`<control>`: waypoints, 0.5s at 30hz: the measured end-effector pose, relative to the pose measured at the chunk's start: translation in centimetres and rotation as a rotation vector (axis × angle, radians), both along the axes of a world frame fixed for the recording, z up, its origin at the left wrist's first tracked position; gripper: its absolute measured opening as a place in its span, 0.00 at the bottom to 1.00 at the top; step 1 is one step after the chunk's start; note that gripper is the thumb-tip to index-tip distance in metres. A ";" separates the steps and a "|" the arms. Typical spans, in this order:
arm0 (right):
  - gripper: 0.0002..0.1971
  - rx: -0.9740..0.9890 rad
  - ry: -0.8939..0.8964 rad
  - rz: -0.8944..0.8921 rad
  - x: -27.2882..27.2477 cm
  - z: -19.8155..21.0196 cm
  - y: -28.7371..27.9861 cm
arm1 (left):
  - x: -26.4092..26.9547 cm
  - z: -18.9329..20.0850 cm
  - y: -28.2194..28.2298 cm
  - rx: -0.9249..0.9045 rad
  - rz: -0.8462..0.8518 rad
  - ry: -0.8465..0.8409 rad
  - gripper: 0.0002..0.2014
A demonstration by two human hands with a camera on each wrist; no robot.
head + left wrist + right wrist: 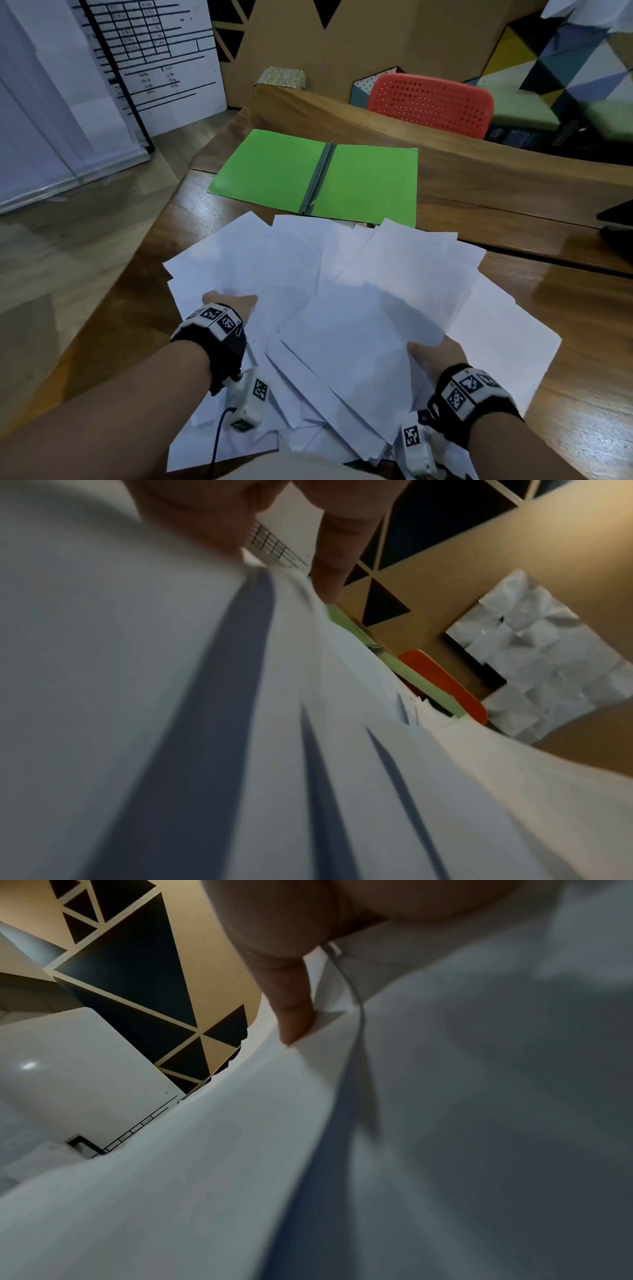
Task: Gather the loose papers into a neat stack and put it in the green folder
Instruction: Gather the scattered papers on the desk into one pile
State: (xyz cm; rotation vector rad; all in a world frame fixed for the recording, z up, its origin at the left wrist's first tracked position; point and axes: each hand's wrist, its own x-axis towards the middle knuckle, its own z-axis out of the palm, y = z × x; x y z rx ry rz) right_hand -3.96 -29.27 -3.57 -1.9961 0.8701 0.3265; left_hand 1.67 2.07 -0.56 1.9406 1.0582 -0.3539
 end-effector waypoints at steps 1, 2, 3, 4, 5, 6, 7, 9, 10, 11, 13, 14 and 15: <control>0.19 -0.004 0.003 -0.002 -0.1 0.0 0.0 | 0.1 0.1 0.0 -0.051 -0.024 -0.005 0.36; 0.19 -0.013 0.005 0.000 -0.1 0.0 0.0 | 0.3 -0.1 0.1 -0.085 -0.067 -0.039 0.33; 0.19 -0.020 0.006 0.000 -0.1 0.0 0.0 | 0.3 0.1 0.1 -0.088 -0.118 -0.077 0.29; 0.20 -0.026 0.007 0.000 -0.1 -0.1 -0.1 | 0.2 0.5 0.1 -0.087 -0.165 -0.132 0.23; 0.20 -0.028 0.004 -0.002 -0.2 -0.2 -0.1 | 0.4 0.6 0.4 -0.098 -0.177 -0.208 0.18; 0.21 -0.029 0.002 -0.002 -0.2 -0.2 -0.1 | 0.5 1.0 0.5 -0.125 -0.172 -0.277 0.15; 0.21 -0.032 0.001 0.001 -0.2 -0.3 -0.1 | 0.8 1.1 0.6 -0.161 -0.140 -0.346 0.14; 0.21 -0.034 0.005 0.004 -0.1 -0.3 -0.1 | 1.1 1.7 0.5 -0.263 -0.083 -0.410 0.18; 0.21 -0.031 0.006 0.000 -0.1 -0.3 -0.1 | 1.2 1.9 0.3 -0.284 -0.105 -0.386 0.21; 0.21 -0.030 0.001 -0.004 -0.1 -0.4 -0.1 | 1.3 1.8 0.1 -0.252 -0.160 -0.319 0.23; 0.21 -0.033 -0.004 -0.004 0.0 -0.4 -0.1 | 0.9 1.6 -0.5 -0.110 -0.290 -0.157 0.23; 0.21 -0.033 0.001 0.000 0.0 -0.4 -0.1 | 0.7 1.5 -0.6 -0.057 -0.324 -0.130 0.20; 0.21 -0.031 0.000 0.000 0.0 -0.6 -0.1 | 0.7 1.6 -0.8 -0.026 -0.331 -0.139 0.18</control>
